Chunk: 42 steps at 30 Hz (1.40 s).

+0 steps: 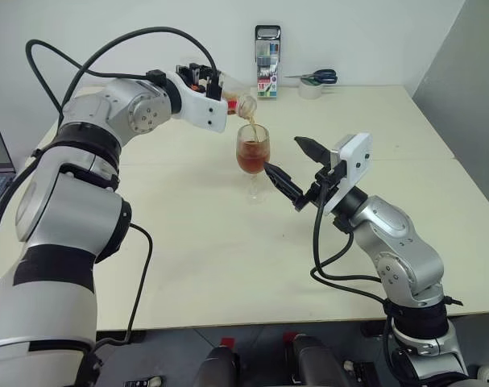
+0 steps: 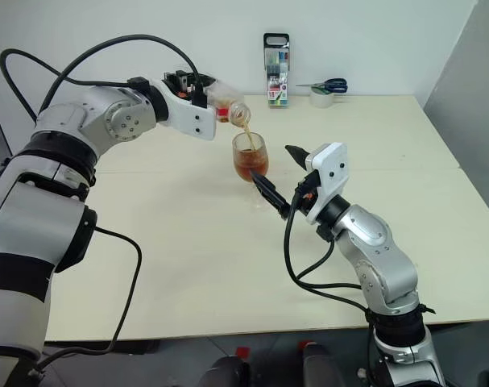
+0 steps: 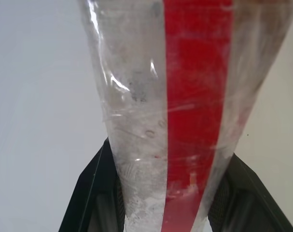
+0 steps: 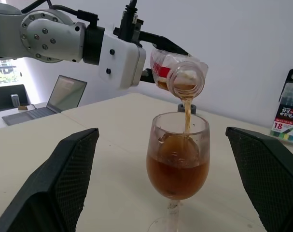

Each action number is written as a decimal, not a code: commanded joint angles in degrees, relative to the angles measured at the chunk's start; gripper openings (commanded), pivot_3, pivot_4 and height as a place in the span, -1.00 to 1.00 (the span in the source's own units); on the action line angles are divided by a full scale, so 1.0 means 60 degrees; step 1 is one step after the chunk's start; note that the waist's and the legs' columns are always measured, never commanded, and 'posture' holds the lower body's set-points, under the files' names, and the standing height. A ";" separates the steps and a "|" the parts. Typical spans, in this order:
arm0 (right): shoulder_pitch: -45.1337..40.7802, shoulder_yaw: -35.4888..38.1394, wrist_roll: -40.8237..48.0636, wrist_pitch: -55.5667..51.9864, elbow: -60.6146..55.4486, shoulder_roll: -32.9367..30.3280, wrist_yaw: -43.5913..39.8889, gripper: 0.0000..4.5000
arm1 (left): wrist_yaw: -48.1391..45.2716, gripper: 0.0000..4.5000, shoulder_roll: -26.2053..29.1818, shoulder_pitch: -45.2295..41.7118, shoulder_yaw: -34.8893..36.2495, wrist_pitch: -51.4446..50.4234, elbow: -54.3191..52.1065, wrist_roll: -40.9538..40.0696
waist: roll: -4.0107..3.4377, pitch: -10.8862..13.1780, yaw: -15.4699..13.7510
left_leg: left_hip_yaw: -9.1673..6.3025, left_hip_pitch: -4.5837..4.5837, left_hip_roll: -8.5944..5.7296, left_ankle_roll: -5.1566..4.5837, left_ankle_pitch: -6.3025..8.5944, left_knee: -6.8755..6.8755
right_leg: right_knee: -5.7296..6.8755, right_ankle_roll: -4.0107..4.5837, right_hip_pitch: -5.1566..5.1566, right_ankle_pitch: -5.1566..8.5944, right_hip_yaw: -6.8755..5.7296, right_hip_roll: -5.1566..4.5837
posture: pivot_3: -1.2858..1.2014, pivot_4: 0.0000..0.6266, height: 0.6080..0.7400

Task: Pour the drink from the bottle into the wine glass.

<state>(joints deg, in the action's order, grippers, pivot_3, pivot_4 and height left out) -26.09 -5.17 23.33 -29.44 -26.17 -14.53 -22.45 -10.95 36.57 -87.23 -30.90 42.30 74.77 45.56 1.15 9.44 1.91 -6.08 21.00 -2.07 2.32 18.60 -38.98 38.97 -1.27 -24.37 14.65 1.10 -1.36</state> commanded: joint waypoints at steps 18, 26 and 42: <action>-0.0555 -0.0003 0.0936 -0.0712 -0.0865 -0.1060 -0.1388 1.00 | -0.2326 -0.25 -0.1233 0.2709 0.6060 -0.5788 -0.4286 -0.7462 | 0.0001 -0.0002 0.0137 | -0.0018 0.0001 0.0018 -0.0001 -0.0001 -0.0014 | 0.0004 0.0000 0.0000 0.0000 -0.0001 -0.0024 | 0.03 -0.52 1.00; 0.0926 -0.0322 0.1259 -0.0671 -0.1473 -0.1894 -0.2393 1.00 | -0.0349 -0.25 -0.1606 0.5158 0.8192 -0.8561 -0.6452 -0.9096 | 0.0002 -0.0008 0.0241 | -0.0010 -0.0015 0.0070 0.0001 -0.0002 -0.0025 | 0.0016 0.0001 0.0013 -0.0001 0.0002 -0.0048 | 0.03 -0.52 1.00; 0.0958 -0.0159 0.1209 -0.0755 -0.1341 -0.1685 -0.1923 1.00 | -0.1521 -0.25 -0.2038 0.7369 0.7980 -0.7581 -0.5977 -0.9592 | 0.0026 -0.0022 -0.0051 | -0.0020 -0.0018 0.0069 0.0028 -0.0017 -0.0027 | 0.0008 0.0005 0.0028 -0.0003 -0.0014 -0.0053 | 0.03 -0.52 1.00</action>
<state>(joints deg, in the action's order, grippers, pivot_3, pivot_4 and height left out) -19.98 -7.50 30.28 -34.21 -32.38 -24.61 -34.59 -19.40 24.19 -41.41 16.80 -5.82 39.23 -11.55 1.31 9.31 1.60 -6.20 20.88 -1.65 2.49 18.49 -39.14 39.02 -1.24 -24.20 14.63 1.03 -1.68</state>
